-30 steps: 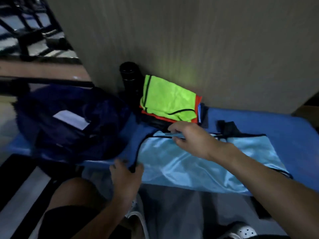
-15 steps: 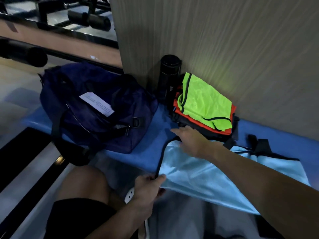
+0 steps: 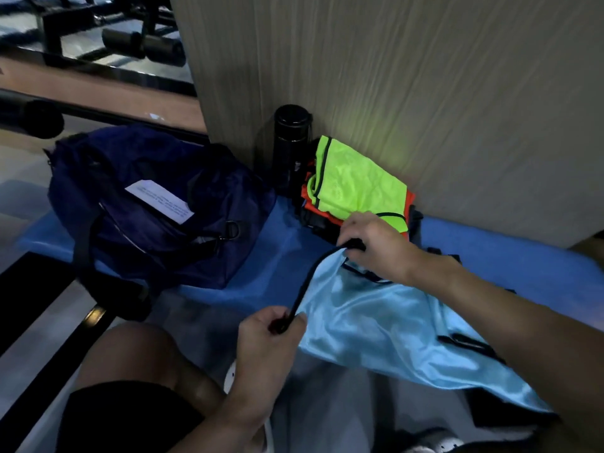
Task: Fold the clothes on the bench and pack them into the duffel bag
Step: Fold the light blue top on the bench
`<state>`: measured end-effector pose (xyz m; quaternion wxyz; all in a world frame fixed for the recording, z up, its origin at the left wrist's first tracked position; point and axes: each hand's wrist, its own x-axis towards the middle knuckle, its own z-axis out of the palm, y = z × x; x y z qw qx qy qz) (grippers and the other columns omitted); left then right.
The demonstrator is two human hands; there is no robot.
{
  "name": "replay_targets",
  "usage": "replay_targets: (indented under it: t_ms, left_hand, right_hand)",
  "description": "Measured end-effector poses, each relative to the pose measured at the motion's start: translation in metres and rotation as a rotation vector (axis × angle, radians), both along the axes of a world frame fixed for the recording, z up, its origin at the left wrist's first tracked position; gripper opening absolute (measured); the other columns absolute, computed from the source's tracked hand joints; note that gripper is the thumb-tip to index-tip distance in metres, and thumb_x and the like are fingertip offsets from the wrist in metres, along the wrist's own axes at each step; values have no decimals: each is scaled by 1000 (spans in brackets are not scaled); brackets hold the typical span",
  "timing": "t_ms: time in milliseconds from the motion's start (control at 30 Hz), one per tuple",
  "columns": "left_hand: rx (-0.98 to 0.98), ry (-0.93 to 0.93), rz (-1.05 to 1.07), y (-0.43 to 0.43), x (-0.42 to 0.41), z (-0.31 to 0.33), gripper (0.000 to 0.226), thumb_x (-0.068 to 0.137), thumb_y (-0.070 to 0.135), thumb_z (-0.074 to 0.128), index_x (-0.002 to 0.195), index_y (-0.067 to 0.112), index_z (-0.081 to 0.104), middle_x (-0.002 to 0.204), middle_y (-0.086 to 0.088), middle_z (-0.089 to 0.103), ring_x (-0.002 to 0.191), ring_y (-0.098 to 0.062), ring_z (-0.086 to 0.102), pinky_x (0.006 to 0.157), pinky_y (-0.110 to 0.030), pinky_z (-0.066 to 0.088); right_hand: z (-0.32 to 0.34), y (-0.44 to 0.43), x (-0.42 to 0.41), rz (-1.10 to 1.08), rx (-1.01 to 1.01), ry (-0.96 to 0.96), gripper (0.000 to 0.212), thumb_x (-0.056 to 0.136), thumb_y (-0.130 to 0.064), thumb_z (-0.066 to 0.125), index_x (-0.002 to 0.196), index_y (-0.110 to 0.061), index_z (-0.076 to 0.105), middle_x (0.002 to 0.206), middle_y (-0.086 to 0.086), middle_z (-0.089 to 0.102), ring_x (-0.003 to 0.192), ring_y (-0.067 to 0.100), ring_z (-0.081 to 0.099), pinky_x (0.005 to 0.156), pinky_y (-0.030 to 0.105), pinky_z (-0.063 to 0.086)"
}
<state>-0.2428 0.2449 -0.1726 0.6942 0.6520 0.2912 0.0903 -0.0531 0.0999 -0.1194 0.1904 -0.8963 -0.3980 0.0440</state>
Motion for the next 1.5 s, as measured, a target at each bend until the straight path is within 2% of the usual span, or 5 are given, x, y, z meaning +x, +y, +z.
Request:
replay_targets:
  t_ms: [167, 500, 800, 1100, 1500]
  left_hand:
    - [114, -83, -133, -47, 10, 15, 19, 83, 4, 75, 69, 15, 68, 52, 16, 61, 50, 5, 52, 55, -8, 40]
    - [277, -70, -394, -140, 32, -10, 7, 79, 21, 76, 75, 22, 70, 75, 5, 69, 70, -4, 64, 70, -22, 50]
    - [1350, -121, -951, -131, 83, -31, 78, 84, 65, 18, 151, 29, 36, 164, 6, 18, 152, -14, 6, 122, -35, 3]
    - [1447, -127, -1122, -145, 85, -37, 84, 84, 71, 25, 156, 27, 22, 165, 9, 12, 153, -12, -1, 123, -41, -3]
    - [1668, -466, -1502, -235, 207, 16, 62, 97, 34, 56, 153, 27, 32, 159, 1, 28, 144, -21, 28, 111, -39, 24]
  right_hand:
    - [-2, -60, 5, -86, 29, 4, 23, 79, 5, 69, 91, -13, 75, 103, 0, 50, 93, 12, 51, 79, 4, 33]
    - [-36, -153, 8, -280, -21, 85, 33, 83, 7, 63, 97, -19, 77, 102, 6, 51, 97, 27, 53, 86, 32, 44]
    - [-51, -176, -8, -286, -201, 40, 32, 94, -44, 56, 125, -42, 61, 120, -4, 38, 117, 17, 30, 103, 38, 28]
    - [-67, -202, -24, -388, -119, 18, 55, 80, -54, 69, 132, -44, 53, 126, -6, 36, 117, 16, 30, 103, 36, 28]
    - [-83, -259, -97, -1303, -10, 98, 38, 90, -53, 53, 99, -18, 64, 113, 10, 57, 113, 34, 45, 94, 45, 33]
